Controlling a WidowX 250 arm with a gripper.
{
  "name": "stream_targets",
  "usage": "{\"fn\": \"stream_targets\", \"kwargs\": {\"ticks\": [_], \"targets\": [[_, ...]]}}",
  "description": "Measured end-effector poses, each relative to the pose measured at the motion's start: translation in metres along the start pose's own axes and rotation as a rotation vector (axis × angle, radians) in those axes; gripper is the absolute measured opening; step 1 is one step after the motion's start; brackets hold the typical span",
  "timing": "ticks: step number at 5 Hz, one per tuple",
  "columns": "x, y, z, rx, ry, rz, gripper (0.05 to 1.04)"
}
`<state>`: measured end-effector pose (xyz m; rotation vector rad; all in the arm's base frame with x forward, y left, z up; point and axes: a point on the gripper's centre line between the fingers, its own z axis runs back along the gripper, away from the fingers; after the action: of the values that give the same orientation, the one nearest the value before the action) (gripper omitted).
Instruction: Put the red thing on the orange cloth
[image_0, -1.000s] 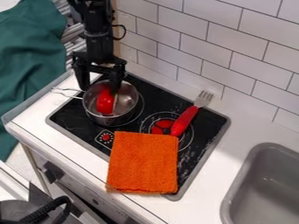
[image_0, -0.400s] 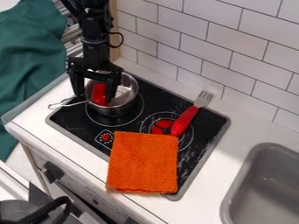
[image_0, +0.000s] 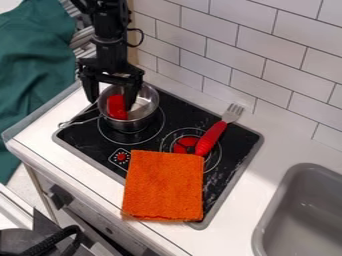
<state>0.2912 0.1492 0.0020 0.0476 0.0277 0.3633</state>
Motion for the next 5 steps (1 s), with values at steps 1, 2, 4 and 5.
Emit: {"fn": "stream_targets", "kwargs": {"ticks": [1, 2, 4, 5], "targets": [[0.001, 0.0, 0.007, 0.0, -0.028, 0.006, 1.001], [-0.001, -0.004, 0.007, -0.001, -0.024, 0.001, 1.001], [-0.007, -0.009, 0.002, 0.013, -0.009, 0.004, 1.001], [-0.01, -0.012, -0.007, 0.014, 0.021, -0.002, 1.001]]}}
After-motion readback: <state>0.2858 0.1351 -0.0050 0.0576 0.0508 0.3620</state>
